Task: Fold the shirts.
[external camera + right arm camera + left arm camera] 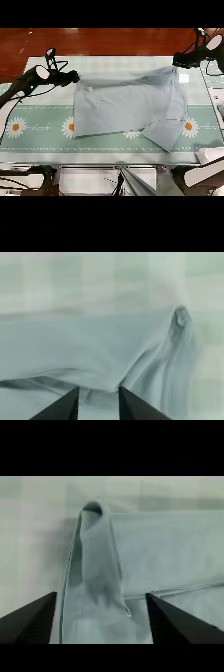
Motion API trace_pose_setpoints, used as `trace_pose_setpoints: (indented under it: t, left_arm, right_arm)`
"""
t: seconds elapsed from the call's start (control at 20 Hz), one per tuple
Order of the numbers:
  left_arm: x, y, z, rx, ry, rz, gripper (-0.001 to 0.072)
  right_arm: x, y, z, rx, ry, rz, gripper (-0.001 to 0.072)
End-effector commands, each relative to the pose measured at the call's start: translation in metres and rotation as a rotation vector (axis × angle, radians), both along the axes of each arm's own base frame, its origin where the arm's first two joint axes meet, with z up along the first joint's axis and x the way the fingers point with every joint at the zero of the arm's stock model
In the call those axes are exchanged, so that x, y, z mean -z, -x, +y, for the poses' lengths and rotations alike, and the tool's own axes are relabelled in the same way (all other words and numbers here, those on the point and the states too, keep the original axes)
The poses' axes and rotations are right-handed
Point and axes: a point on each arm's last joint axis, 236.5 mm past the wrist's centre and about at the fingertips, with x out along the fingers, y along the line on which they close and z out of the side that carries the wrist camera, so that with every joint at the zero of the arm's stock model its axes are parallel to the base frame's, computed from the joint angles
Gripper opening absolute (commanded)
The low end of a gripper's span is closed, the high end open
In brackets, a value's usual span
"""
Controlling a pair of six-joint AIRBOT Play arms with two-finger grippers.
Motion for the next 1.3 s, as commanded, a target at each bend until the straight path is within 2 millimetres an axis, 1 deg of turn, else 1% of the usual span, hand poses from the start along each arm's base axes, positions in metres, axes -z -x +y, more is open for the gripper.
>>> trace_pose_setpoints:
  t: [0.0,0.05,0.1,0.15,0.2,0.25,0.3,0.35,0.4,0.5,0.55,0.6,0.65,0.75,0.85,0.95,1.05,1.1,1.15,1.2,1.25]
  left_arm:
    - [-0.003,0.058,0.016,0.096,0.024,0.265,0.0720]
    - [-0.011,0.073,0.032,0.102,0.009,0.313,0.0720]
    - [-0.018,0.088,0.048,0.108,-0.011,0.342,0.0720]
    - [-0.025,0.104,0.062,0.101,-0.025,0.364,0.0720]
    - [-0.028,0.119,0.071,0.091,-0.023,0.374,0.0720]
    - [-0.025,0.140,0.076,0.075,-0.012,0.391,0.0720]
    - [-0.017,0.163,0.073,0.076,0.012,0.419,0.0720]
    - [-0.003,0.190,0.066,0.088,0.053,0.463,0.0720]
    - [0.011,0.215,0.053,0.099,0.115,0.505,0.0720]
    - [0.031,0.252,0.027,0.132,0.234,0.574,0.0720]
    - [0.039,0.262,0.016,0.124,0.288,0.592,0.0720]
    - [0.044,0.265,0.008,0.105,0.329,0.589,0.0720]
    - [0.049,0.264,0.004,0.070,0.358,0.580,0.0720]
    - [0.058,0.263,-0.006,0.029,0.389,0.574,0.0720]
    - [0.067,0.269,-0.016,0.050,0.385,0.606,0.0720]
    - [0.074,0.269,-0.034,0.055,0.410,0.633,0.0716]
    - [0.080,0.267,-0.056,0.045,0.455,0.656,0.0586]
    - [0.085,0.269,-0.061,0.052,0.450,0.672,0.0409]
    - [0.090,0.271,-0.058,0.055,0.435,0.681,0.0093]
    - [0.091,0.270,-0.055,0.056,0.433,0.676,0.0025]
    - [0.089,0.268,-0.052,0.056,0.440,0.668,0.0024]
  right_arm:
    - [-0.020,0.054,-0.035,-0.138,0.203,0.134,0.0351]
    - [-0.028,0.080,-0.070,-0.122,0.332,0.217,0.0354]
    - [-0.038,0.097,-0.095,-0.026,0.344,0.249,0.0356]
    - [-0.042,0.118,-0.110,0.021,0.313,0.285,0.0391]
    - [-0.042,0.137,-0.117,0.057,0.253,0.311,0.0449]
    - [-0.038,0.154,-0.118,0.086,0.171,0.324,0.0452]
    - [-0.031,0.171,-0.116,0.105,0.081,0.329,0.0516]
    - [-0.022,0.185,-0.112,0.124,0.002,0.327,0.0524]
    - [-0.013,0.195,-0.107,0.143,-0.073,0.307,0.0524]
    - [0.002,0.211,-0.097,0.160,-0.153,0.279,0.0523]
    - [0.009,0.218,-0.092,0.155,-0.168,0.280,0.0523]
    - [0.015,0.224,-0.088,0.152,-0.172,0.289,0.0522]
    - [0.019,0.228,-0.085,0.150,-0.178,0.297,0.0522]
    - [0.022,0.229,-0.080,0.147,-0.199,0.302,0.0522]
    - [0.021,0.228,-0.078,0.142,-0.203,0.296,0.0521]
    - [0.021,0.228,-0.079,0.140,-0.202,0.297,0.0521]
    - [0.021,0.230,-0.077,0.137,-0.206,0.305,0.0521]
    - [0.021,0.233,-0.076,0.132,-0.211,0.316,0.0521]
    - [0.022,0.236,-0.077,0.130,-0.202,0.329,0.0522]
    - [0.024,0.240,-0.081,0.130,-0.181,0.347,0.0521]
    - [0.028,0.247,-0.085,0.133,-0.159,0.374,0.0522]
